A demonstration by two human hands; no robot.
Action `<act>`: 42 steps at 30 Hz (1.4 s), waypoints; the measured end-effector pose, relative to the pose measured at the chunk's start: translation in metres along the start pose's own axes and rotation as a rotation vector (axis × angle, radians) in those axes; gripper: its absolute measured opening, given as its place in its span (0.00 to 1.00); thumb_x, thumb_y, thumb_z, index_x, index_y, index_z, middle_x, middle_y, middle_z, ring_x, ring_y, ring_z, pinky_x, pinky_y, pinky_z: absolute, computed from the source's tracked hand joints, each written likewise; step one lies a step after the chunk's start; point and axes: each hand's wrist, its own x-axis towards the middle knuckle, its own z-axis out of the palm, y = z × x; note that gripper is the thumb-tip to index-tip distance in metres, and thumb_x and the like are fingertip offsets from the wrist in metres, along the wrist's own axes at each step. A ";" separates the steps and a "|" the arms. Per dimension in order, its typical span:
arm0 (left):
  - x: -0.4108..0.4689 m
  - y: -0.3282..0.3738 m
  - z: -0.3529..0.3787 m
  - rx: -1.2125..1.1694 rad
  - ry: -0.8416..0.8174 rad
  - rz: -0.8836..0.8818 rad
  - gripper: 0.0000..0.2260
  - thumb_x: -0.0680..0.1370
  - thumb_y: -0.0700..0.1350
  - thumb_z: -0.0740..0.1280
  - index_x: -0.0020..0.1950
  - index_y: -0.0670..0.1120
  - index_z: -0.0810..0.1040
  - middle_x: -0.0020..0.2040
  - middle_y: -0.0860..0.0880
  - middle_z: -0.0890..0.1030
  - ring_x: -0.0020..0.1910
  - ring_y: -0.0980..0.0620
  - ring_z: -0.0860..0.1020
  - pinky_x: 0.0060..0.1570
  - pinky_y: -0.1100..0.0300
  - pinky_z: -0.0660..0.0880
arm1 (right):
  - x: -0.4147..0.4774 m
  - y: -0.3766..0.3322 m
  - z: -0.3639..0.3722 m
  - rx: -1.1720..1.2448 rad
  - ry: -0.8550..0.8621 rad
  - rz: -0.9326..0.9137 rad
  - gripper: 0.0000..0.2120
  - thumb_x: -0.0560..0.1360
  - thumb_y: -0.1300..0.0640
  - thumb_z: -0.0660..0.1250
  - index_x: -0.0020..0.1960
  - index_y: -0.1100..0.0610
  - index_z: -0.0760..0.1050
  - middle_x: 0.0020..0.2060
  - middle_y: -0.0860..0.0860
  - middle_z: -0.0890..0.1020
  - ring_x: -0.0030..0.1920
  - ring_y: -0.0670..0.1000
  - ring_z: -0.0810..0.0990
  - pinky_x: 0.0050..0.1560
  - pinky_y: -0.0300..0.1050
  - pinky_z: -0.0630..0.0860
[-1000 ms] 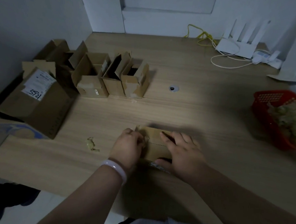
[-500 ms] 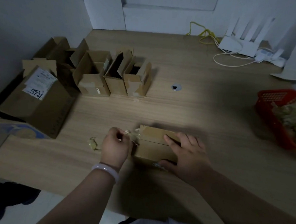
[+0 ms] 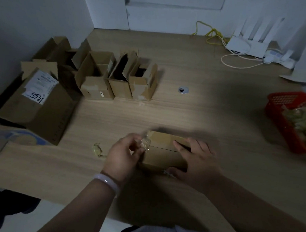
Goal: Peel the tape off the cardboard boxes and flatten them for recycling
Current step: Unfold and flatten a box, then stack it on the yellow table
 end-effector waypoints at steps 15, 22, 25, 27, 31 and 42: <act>0.012 -0.014 0.014 -0.051 -0.033 -0.168 0.08 0.72 0.45 0.72 0.37 0.54 0.75 0.34 0.57 0.80 0.36 0.63 0.77 0.35 0.73 0.68 | 0.000 0.003 0.009 0.031 0.032 -0.019 0.40 0.65 0.24 0.59 0.70 0.44 0.70 0.62 0.53 0.73 0.61 0.56 0.71 0.62 0.56 0.69; 0.015 -0.025 0.031 -0.645 -0.028 -0.554 0.09 0.75 0.37 0.69 0.38 0.47 0.75 0.41 0.42 0.81 0.45 0.42 0.79 0.51 0.45 0.77 | -0.001 0.004 0.011 0.052 0.044 -0.007 0.40 0.63 0.24 0.60 0.70 0.43 0.69 0.63 0.50 0.71 0.61 0.55 0.71 0.63 0.54 0.68; 0.009 -0.027 0.031 -0.871 -0.001 -0.622 0.11 0.75 0.34 0.68 0.36 0.47 0.76 0.36 0.44 0.81 0.41 0.45 0.78 0.44 0.50 0.76 | -0.001 0.004 0.013 0.048 0.050 -0.006 0.40 0.64 0.24 0.59 0.69 0.44 0.70 0.63 0.51 0.71 0.61 0.55 0.70 0.64 0.54 0.66; 0.004 -0.026 0.028 -0.949 0.042 -0.638 0.13 0.75 0.34 0.68 0.34 0.48 0.75 0.34 0.48 0.81 0.39 0.48 0.79 0.40 0.54 0.76 | -0.001 0.004 0.014 0.049 0.042 -0.001 0.40 0.64 0.23 0.58 0.70 0.43 0.69 0.64 0.51 0.71 0.62 0.56 0.70 0.64 0.55 0.65; -0.004 -0.021 0.021 -0.794 0.057 -0.560 0.09 0.75 0.35 0.69 0.40 0.47 0.73 0.36 0.49 0.80 0.39 0.51 0.79 0.38 0.56 0.77 | -0.003 0.004 0.016 0.059 0.036 0.009 0.39 0.66 0.22 0.56 0.71 0.42 0.66 0.64 0.50 0.70 0.63 0.56 0.70 0.65 0.58 0.66; 0.009 -0.020 -0.012 0.092 -0.059 0.288 0.02 0.72 0.40 0.72 0.43 0.45 0.84 0.43 0.48 0.80 0.45 0.48 0.77 0.48 0.62 0.70 | -0.005 0.001 0.012 0.085 0.065 0.000 0.39 0.64 0.25 0.61 0.70 0.44 0.70 0.62 0.51 0.72 0.61 0.56 0.71 0.65 0.55 0.65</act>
